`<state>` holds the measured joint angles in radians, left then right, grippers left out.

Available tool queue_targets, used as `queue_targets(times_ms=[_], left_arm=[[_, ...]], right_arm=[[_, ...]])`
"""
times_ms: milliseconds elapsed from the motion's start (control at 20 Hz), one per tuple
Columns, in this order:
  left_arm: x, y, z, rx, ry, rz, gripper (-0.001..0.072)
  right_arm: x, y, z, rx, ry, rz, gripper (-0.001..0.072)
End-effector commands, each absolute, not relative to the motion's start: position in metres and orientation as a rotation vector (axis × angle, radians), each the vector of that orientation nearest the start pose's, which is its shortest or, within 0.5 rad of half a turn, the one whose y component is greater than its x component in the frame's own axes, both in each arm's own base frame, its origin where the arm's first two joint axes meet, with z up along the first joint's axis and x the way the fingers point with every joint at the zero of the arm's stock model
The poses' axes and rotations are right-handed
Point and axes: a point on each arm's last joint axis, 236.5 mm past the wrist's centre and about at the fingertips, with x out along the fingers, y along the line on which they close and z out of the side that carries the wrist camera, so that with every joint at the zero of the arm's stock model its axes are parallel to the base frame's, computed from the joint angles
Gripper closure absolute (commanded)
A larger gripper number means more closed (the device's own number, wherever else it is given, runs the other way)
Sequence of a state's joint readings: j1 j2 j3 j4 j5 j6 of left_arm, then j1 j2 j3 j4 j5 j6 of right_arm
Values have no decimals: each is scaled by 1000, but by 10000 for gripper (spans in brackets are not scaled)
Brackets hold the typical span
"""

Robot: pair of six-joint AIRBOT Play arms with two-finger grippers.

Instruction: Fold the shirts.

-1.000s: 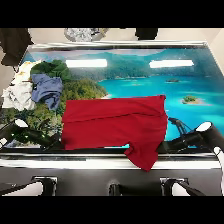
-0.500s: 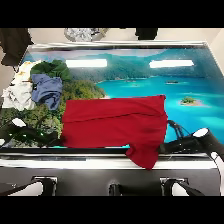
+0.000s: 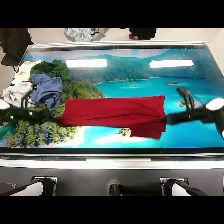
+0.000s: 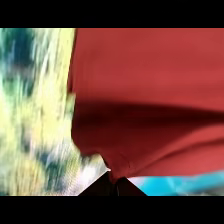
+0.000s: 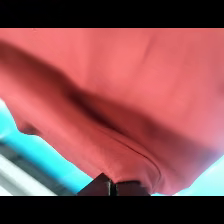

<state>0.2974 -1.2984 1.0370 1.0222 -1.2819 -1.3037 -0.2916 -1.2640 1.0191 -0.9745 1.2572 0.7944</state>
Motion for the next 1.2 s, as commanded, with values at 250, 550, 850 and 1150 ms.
queue_targets(times_ms=[250, 550, 850, 1150], left_arm=[[464, -19, -26, -549, 1386, -268, 681], [471, -28, -79, -628, 1501, -227, 677], [449, -23, -41, -579, 1576, -328, 148], [453, -18, 55, -480, 1347, -336, 156]], right_arm=[[500, 30, -12, 238, 1099, 503, 674], [509, 24, -54, 284, 1145, 461, 671], [483, -2, -16, 115, 1160, 618, 2], [412, -101, -45, 349, 1384, 467, 2]])
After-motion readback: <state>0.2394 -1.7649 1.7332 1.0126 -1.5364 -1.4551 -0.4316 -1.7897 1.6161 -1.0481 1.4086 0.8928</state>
